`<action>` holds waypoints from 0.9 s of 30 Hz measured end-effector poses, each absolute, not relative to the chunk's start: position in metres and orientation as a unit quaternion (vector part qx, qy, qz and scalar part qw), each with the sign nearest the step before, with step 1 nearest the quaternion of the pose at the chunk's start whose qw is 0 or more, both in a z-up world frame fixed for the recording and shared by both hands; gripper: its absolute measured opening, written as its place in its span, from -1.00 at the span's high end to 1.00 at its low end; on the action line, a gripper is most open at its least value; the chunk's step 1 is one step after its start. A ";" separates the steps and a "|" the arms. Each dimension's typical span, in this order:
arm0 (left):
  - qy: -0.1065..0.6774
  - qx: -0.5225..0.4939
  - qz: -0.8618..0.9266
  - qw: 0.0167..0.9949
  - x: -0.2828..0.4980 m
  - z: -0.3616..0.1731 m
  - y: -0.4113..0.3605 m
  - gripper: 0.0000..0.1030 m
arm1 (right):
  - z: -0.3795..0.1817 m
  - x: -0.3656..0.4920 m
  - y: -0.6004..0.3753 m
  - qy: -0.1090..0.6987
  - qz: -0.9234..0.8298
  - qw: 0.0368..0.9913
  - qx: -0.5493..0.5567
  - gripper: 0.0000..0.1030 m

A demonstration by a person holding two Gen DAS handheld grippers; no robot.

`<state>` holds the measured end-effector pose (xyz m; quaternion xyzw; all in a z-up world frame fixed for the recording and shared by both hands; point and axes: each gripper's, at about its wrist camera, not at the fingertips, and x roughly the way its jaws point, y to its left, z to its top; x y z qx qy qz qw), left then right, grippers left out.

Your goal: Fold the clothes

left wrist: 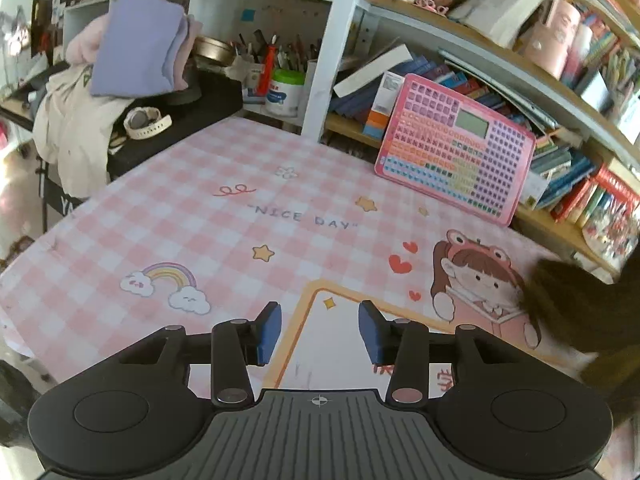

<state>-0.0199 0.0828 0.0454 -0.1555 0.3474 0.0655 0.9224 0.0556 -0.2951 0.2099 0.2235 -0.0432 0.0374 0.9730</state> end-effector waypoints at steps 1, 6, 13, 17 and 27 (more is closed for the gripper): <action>0.345 -0.160 0.064 0.923 -0.019 0.045 0.086 0.17 | 0.211 0.053 -0.277 -0.036 0.069 0.974 0.213 0.94; 0.341 -0.182 0.073 0.919 -0.018 0.041 0.111 0.17 | 0.130 0.062 -0.166 0.173 0.246 0.941 0.156 0.95; 0.357 -0.217 0.092 0.904 -0.018 0.032 0.156 0.17 | -0.025 0.039 -0.055 0.466 0.321 0.817 0.112 0.95; 0.371 -0.211 0.085 0.900 -0.009 0.028 0.166 0.17 | -0.024 0.030 -0.028 0.479 0.339 0.805 0.087 0.85; 0.373 -0.164 -0.006 0.913 0.032 0.024 0.157 0.18 | -0.010 0.037 -0.077 0.489 0.241 0.821 0.170 0.08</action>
